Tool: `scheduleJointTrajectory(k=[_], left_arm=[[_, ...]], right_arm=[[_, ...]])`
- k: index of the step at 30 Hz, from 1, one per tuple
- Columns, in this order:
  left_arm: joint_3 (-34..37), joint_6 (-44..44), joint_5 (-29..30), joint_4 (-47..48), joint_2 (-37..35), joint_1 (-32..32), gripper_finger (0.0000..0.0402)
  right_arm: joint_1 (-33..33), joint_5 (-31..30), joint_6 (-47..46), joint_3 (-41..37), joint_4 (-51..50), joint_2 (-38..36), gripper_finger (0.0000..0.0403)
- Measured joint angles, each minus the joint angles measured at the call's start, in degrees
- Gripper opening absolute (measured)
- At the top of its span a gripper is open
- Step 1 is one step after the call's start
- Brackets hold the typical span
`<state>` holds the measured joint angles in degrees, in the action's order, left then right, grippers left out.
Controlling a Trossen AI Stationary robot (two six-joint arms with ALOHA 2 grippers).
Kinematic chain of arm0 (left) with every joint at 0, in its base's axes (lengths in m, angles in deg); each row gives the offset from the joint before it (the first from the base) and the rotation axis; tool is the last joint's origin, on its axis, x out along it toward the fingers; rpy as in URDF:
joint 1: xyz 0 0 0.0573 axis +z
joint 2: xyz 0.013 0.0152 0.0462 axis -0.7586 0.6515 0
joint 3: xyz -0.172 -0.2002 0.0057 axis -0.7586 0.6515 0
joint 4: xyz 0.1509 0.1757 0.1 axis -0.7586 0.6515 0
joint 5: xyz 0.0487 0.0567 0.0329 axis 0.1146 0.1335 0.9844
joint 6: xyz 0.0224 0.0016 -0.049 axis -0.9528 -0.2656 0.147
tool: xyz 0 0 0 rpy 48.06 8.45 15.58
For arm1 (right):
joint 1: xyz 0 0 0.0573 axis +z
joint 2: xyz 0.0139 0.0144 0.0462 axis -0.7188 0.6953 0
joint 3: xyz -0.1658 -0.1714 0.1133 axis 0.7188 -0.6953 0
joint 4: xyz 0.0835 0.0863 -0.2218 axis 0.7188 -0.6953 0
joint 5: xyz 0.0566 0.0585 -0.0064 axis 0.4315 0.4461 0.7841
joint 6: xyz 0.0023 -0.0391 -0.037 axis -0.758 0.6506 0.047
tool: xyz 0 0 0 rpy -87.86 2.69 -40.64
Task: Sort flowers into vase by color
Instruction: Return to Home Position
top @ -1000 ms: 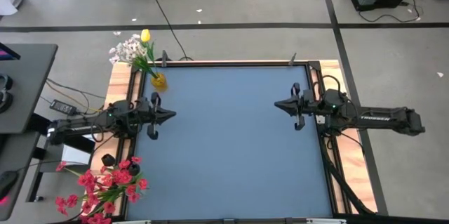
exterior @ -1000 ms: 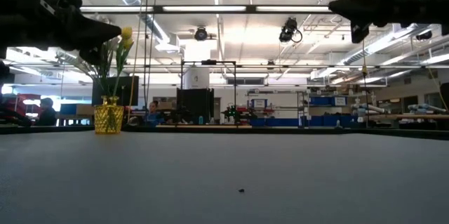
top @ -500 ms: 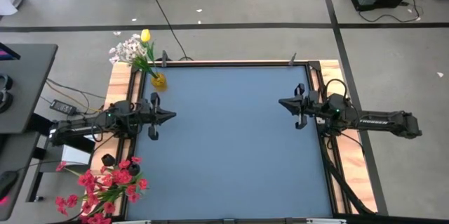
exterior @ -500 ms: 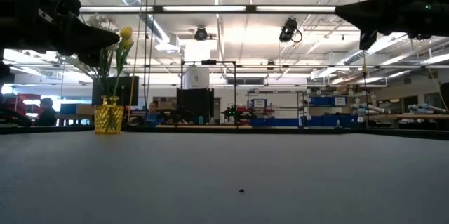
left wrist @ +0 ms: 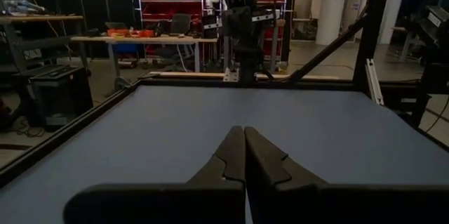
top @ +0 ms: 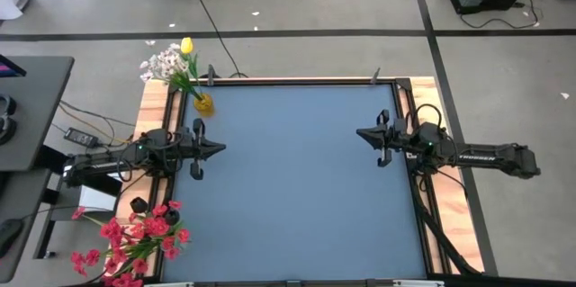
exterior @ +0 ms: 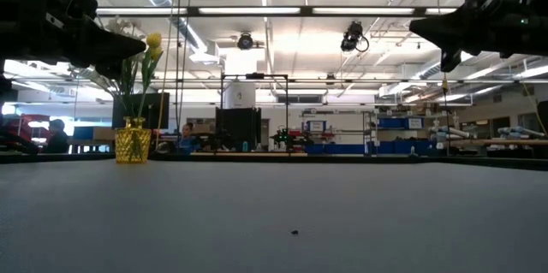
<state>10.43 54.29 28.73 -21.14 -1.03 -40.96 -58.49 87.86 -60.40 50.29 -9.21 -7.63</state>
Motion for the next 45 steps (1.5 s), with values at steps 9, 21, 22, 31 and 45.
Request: scheduleJointTrajectory(k=[9,21,22,31,45], left_arm=[[0.00,0.00,0.00,0.03,0.02,0.00,0.0000],[0.00,-2.29,0.02,0.13,0.15,0.00,0.0000],[0.00,-2.69,0.02,0.13,0.15,0.00,0.0000],[0.02,-5.81,0.19,0.26,0.17,0.00,0.0000],[0.02,-5.99,2.16,0.52,0.17,0.02,0.0025]], right_arm=[[-2.08,2.49,0.44,0.00,-0.39,0.03,0.0002],[-2.77,3.13,3.34,0.00,-0.86,0.02,0.0010],[-2.77,3.88,3.80,0.00,-1.44,0.02,0.0008],[-2.77,5.92,4.40,0.00,-6.06,0.03,0.0005],[-2.77,7.24,6.13,0.00,-13.03,0.08,0.0006]])
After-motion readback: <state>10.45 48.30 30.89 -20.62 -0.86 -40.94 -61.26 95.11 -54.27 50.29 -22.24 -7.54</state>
